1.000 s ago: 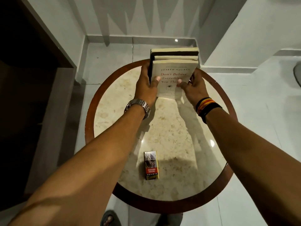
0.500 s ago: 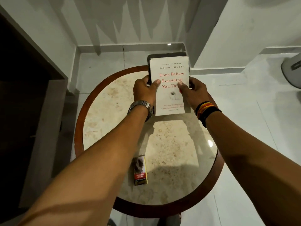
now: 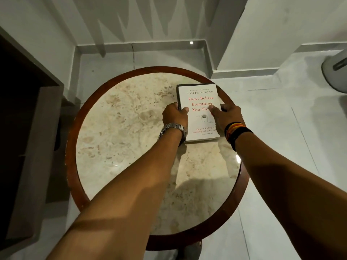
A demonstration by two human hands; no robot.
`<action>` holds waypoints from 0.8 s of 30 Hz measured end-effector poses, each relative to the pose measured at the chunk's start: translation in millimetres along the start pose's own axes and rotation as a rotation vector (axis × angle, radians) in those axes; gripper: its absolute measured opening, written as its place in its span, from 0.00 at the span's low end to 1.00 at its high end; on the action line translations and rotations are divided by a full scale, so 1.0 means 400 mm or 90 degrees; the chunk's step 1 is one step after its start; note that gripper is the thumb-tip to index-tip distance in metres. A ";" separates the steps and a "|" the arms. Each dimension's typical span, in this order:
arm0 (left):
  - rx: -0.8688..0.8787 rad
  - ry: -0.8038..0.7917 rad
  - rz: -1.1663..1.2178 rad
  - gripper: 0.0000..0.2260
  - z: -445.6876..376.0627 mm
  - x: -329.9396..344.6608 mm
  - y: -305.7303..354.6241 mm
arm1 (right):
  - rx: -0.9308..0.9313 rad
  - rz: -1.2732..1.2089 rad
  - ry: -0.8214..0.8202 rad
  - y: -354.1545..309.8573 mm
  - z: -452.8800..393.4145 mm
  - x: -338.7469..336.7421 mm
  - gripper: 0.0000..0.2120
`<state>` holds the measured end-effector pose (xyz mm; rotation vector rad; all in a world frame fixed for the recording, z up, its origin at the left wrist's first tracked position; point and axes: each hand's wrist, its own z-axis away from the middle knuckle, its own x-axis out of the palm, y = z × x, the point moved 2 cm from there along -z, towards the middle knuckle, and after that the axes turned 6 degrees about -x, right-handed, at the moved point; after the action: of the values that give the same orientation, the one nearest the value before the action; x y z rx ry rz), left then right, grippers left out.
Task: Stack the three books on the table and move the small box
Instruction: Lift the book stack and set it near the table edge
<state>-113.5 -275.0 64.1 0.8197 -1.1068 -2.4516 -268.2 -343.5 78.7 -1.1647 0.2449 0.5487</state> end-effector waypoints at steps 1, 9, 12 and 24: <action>0.002 0.001 -0.015 0.08 -0.003 0.008 -0.003 | 0.000 0.003 0.009 0.008 -0.009 -0.002 0.10; 0.056 0.028 -0.115 0.12 -0.007 0.022 0.000 | -0.008 0.015 0.051 0.012 -0.019 0.002 0.14; 0.061 0.025 -0.129 0.14 -0.017 0.019 0.003 | 0.006 0.001 0.078 -0.001 -0.014 0.002 0.20; 0.246 0.142 -0.338 0.24 0.033 -0.308 -0.229 | -0.202 0.119 0.099 -0.069 0.115 0.075 0.25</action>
<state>-30.9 -146.1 46.6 1.6461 -1.4432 -2.4746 -232.6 -300.8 105.0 -1.5043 0.4139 0.6782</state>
